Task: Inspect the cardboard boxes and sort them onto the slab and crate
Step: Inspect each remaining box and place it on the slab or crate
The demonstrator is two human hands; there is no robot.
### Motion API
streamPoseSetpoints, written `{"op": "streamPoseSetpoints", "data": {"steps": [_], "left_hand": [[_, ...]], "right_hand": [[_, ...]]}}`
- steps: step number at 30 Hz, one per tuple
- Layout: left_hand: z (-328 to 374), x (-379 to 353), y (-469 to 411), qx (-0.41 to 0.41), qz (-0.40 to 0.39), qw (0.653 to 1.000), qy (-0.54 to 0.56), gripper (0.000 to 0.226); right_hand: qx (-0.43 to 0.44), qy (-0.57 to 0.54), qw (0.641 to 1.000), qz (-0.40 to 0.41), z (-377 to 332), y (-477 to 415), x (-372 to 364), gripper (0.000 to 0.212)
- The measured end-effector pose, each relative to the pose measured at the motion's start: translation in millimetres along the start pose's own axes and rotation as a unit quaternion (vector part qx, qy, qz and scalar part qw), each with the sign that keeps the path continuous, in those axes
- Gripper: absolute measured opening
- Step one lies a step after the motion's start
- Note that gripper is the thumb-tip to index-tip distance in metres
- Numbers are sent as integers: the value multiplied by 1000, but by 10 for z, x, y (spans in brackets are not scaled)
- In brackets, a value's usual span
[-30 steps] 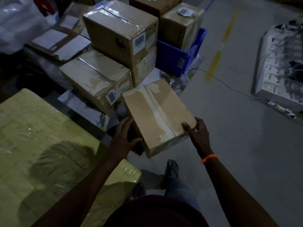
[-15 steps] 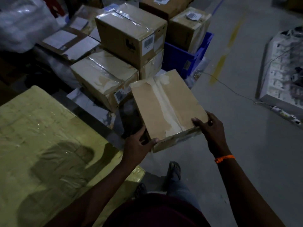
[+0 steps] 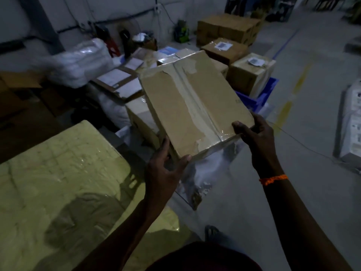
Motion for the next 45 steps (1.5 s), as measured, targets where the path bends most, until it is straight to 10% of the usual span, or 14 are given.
{"op": "streamPoseSetpoints", "data": {"steps": [25, 45], "left_hand": [[-421, -224, -1883, 139, 122, 979, -82, 77], [-521, -449, -1963, 168, 178, 969, -27, 70]], "right_hand": [[-7, 117, 970, -213, 801, -2190, -1824, 71], [175, 121, 973, -92, 1031, -1921, -1817, 38]]}}
Point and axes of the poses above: each hand's wrist, its own y-axis away from the middle knuckle, its own x-axis out of the back of the hand, z = x × y, the point moved 3 cm from there along -y, towards the middle knuckle, and after that the axes turned 6 degrees about x, right-handed, at the moved point
